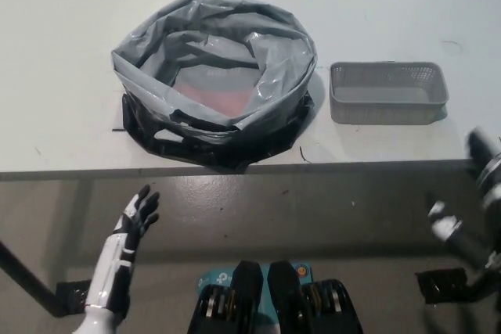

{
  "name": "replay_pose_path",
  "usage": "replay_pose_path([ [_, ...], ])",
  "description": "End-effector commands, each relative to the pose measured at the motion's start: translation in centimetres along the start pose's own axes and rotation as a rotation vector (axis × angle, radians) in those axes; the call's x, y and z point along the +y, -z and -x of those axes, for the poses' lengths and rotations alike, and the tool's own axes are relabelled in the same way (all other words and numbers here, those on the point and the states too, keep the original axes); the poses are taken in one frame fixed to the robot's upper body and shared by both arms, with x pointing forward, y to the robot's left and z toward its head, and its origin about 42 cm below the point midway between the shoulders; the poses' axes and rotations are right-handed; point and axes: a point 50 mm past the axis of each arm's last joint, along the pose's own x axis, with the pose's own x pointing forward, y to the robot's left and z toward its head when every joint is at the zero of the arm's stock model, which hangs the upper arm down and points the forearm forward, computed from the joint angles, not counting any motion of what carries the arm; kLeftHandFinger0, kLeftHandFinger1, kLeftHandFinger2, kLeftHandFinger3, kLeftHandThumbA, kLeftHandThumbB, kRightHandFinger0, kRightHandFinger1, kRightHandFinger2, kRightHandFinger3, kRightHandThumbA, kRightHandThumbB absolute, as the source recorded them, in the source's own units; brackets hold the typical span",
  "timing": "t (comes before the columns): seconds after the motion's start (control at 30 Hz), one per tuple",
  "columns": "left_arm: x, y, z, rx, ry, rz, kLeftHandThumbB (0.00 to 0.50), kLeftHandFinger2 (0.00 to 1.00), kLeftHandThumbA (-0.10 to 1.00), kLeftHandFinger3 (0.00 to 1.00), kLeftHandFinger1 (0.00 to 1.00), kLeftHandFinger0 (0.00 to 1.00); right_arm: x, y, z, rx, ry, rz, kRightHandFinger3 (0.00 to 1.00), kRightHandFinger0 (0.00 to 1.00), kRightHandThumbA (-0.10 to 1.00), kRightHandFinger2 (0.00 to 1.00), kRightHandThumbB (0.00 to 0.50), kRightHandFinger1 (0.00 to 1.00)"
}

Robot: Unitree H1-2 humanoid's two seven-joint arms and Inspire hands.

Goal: Use the right hand to pick up a small rectangular container and put it into a plastic bag and lift the bag

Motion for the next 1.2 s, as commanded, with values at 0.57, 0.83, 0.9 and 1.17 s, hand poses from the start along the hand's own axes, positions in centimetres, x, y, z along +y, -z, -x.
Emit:
replay_pose_path([
  [0.57,0.3,1.3,2.1,0.045,0.013,-0.013,0.218,1.0,1.0,1.0,1.0,1.0,-3.5,-8.7,-28.6,0.251,-0.649,0.802,1.0,1.0,1.0,1.0,0.479,1.0],
  [0.83,0.8,1.6,2.4,0.066,0.016,0.001,0.221,1.0,1.0,1.0,1.0,1.0,1.0,-8.1,-34.6,0.513,-0.804,0.845,1.0,1.0,1.0,1.0,0.5,1.0],
  [0.9,0.7,1.7,2.3,0.062,0.019,0.003,0.215,1.0,1.0,1.0,1.0,1.0,2.3,-8.0,-35.9,0.569,-0.836,0.845,1.0,1.0,1.0,1.0,0.461,1.0],
  [1.17,0.6,1.8,2.6,0.065,0.032,-0.023,0.244,1.0,1.0,1.0,1.0,1.0,5.8,-6.7,-37.4,0.681,-0.941,0.925,1.0,1.0,1.0,1.0,0.5,1.0],
])
